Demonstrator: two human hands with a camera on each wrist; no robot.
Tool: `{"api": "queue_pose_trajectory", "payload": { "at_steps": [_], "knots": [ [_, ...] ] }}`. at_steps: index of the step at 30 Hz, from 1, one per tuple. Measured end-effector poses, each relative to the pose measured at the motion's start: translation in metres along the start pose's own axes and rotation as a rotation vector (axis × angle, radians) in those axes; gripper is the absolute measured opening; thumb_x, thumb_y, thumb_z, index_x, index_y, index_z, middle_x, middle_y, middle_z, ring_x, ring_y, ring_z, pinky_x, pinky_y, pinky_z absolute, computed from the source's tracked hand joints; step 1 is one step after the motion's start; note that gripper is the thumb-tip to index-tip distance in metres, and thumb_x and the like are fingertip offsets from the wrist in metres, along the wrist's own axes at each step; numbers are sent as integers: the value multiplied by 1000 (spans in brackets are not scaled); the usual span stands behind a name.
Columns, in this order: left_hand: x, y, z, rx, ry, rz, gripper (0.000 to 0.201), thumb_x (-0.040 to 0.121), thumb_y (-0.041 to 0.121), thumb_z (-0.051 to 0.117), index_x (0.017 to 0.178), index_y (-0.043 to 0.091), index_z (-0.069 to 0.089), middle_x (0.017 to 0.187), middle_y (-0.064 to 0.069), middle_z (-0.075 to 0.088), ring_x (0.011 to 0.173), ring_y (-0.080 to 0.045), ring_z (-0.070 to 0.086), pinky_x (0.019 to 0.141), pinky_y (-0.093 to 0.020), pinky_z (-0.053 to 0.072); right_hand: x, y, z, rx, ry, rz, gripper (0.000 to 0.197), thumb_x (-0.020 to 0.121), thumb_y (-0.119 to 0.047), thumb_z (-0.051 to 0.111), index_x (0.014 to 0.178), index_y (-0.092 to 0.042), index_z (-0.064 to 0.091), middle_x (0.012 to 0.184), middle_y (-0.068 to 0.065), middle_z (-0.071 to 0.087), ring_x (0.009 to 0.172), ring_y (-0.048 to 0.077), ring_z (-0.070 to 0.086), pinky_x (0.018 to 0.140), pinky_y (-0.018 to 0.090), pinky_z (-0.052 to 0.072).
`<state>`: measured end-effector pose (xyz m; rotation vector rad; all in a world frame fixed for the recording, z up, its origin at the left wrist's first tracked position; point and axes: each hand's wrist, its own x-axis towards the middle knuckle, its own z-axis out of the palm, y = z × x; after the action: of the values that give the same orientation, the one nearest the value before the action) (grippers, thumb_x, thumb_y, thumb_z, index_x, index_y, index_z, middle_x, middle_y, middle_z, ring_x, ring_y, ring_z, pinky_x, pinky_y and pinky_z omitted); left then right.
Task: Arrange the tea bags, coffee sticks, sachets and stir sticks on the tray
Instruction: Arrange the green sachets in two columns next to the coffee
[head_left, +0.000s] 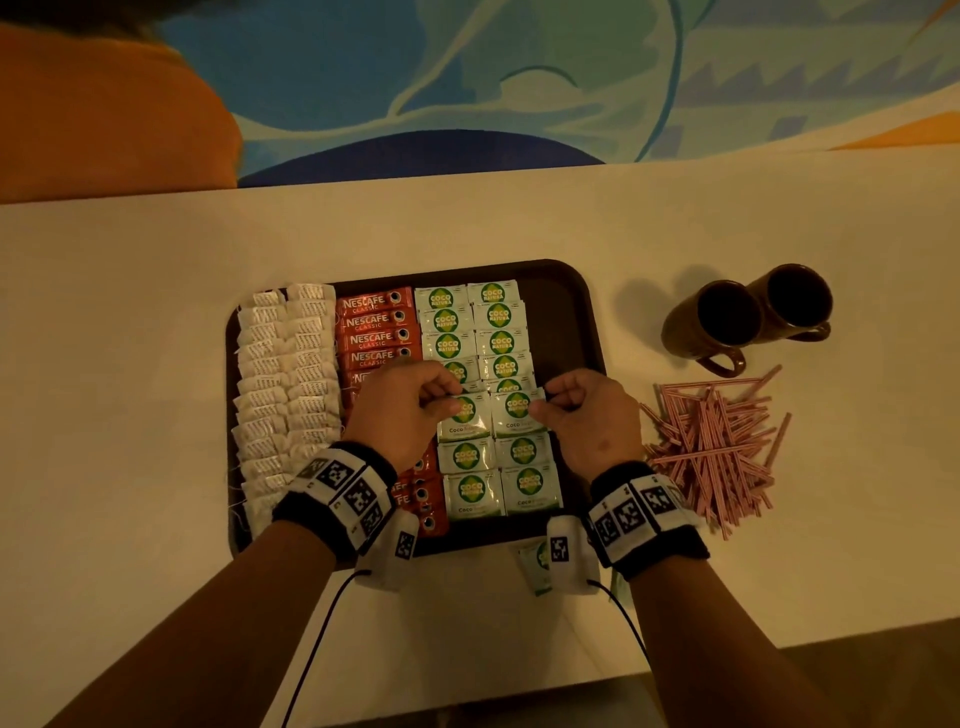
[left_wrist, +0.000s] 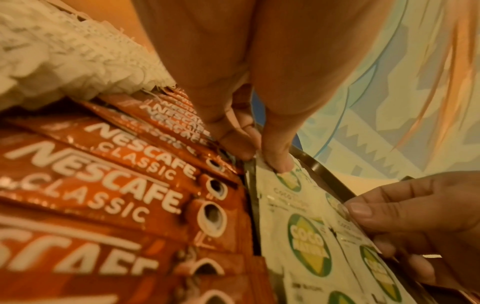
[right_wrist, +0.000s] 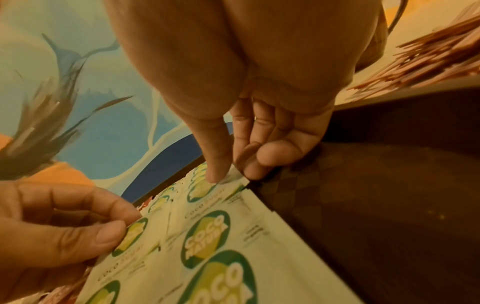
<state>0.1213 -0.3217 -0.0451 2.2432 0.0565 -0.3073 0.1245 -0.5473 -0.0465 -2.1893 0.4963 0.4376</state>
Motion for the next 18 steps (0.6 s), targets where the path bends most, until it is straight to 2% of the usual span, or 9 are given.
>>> {"api": "queue_pose_trajectory", "payload": {
  "at_steps": [3, 5, 9, 12, 15, 18],
  "knots": [
    [0, -1, 0, 2, 12, -1, 17, 79, 11, 85, 93, 16, 77, 90, 4, 67, 78, -3, 63, 70, -5, 45, -1, 1, 1, -28, 19, 0, 26, 82, -31, 85, 102, -23, 71, 89, -10, 71, 83, 7, 67, 75, 25, 52],
    [0, -1, -1, 6, 19, -1, 16, 79, 12, 85, 92, 17, 77, 91, 3, 67, 78, -4, 62, 72, -11, 47, -2, 0, 1, -36, 26, -12, 27, 82, -31, 85, 103, -22, 71, 90, -9, 72, 84, 8, 67, 76, 26, 53],
    [-2, -2, -4, 37, 10, 21, 12, 81, 14, 84, 91, 16, 77, 88, 6, 65, 75, 1, 59, 67, -4, 41, -5, 0, 1, -46, 34, -24, 29, 83, -31, 84, 106, -21, 71, 94, -7, 73, 86, 10, 68, 80, 28, 55],
    [-4, -2, -4, 42, 8, 36, 12, 81, 12, 83, 91, 16, 77, 86, 9, 63, 75, 0, 59, 68, -8, 43, -8, 0, 2, -50, 50, -26, 29, 83, -32, 84, 106, -21, 71, 94, -6, 73, 86, 10, 68, 80, 28, 55],
    [-6, -3, -4, 42, 17, 36, 12, 82, 13, 83, 92, 17, 77, 89, 6, 65, 77, 0, 59, 69, -12, 44, -9, 0, 3, -45, 66, -27, 29, 83, -32, 84, 105, -21, 71, 94, -6, 72, 86, 11, 68, 80, 29, 56],
    [-7, -5, -5, 38, 46, 42, 13, 83, 13, 83, 93, 18, 76, 91, 4, 66, 78, 0, 60, 70, -10, 44, -10, 0, 2, -45, 73, -35, 27, 84, -31, 84, 105, -21, 71, 94, -6, 72, 86, 10, 67, 79, 28, 55]
  ]
}}
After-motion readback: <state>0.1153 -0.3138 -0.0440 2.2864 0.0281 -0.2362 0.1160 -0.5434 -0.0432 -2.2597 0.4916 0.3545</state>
